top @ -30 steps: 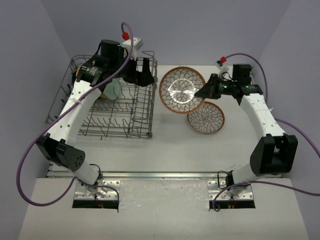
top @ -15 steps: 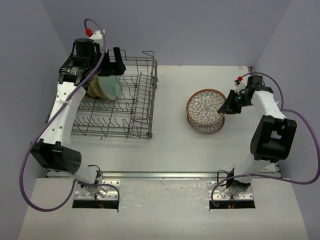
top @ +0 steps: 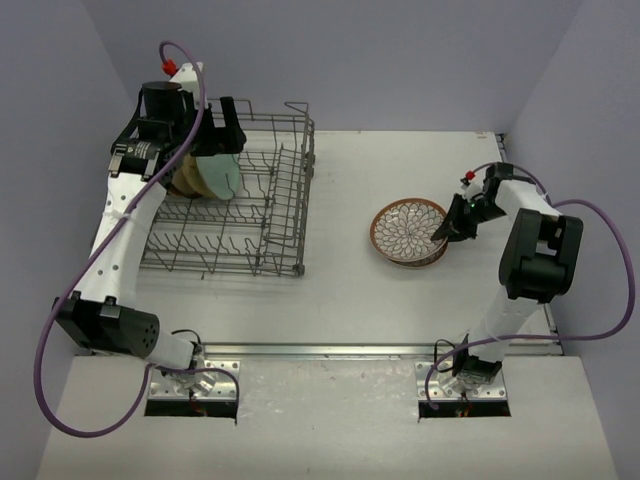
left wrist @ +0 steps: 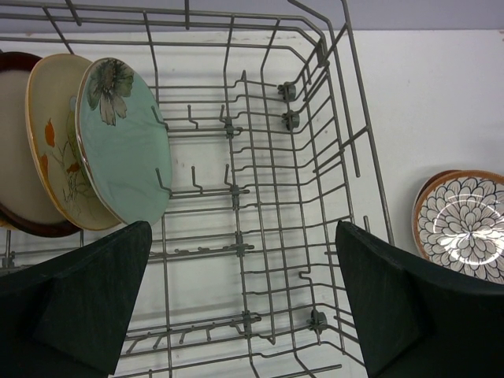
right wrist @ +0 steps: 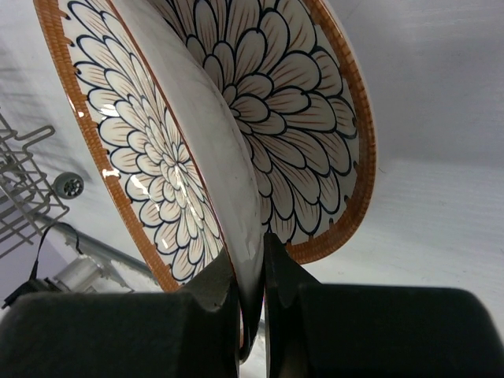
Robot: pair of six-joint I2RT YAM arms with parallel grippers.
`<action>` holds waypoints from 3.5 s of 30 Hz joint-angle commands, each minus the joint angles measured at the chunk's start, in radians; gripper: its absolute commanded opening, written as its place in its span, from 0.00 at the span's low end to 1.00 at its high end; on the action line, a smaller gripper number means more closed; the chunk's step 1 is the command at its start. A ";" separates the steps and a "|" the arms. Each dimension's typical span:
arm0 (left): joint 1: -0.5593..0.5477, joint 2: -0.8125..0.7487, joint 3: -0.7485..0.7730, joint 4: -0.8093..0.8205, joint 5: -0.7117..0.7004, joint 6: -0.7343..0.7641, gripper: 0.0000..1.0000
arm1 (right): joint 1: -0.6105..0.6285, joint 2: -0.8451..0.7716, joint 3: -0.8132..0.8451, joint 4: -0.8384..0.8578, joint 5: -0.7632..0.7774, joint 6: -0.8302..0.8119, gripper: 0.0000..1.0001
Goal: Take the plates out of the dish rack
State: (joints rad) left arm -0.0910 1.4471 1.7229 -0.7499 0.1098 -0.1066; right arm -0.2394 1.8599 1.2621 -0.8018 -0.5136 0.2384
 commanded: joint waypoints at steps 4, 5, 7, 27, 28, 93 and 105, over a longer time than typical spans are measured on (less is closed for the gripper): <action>0.019 -0.025 -0.006 0.033 -0.061 -0.018 1.00 | 0.005 0.003 0.089 -0.058 -0.060 -0.063 0.34; 0.026 -0.020 -0.003 0.030 -0.072 -0.019 1.00 | 0.005 -0.001 0.095 -0.069 -0.050 -0.072 0.46; 0.033 -0.017 0.001 0.021 -0.099 -0.019 1.00 | 0.005 -0.014 0.116 -0.076 -0.005 -0.089 0.58; 0.068 0.221 0.148 0.000 -0.571 0.202 0.83 | 0.026 -0.324 0.141 0.096 0.332 -0.230 0.99; 0.068 0.236 0.158 0.000 -0.567 0.215 0.81 | 0.036 -0.360 0.117 0.112 0.338 -0.230 0.99; 0.052 0.169 0.401 0.113 -0.316 0.249 0.00 | 0.158 -0.561 -0.036 0.238 0.096 -0.147 0.99; -0.040 -0.001 0.197 0.050 0.553 0.176 0.00 | 0.171 -0.709 -0.077 0.527 -0.327 0.088 0.99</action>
State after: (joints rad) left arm -0.0782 1.4582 1.9714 -0.7667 0.3185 0.0949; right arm -0.0851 1.2141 1.1874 -0.4830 -0.6452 0.1813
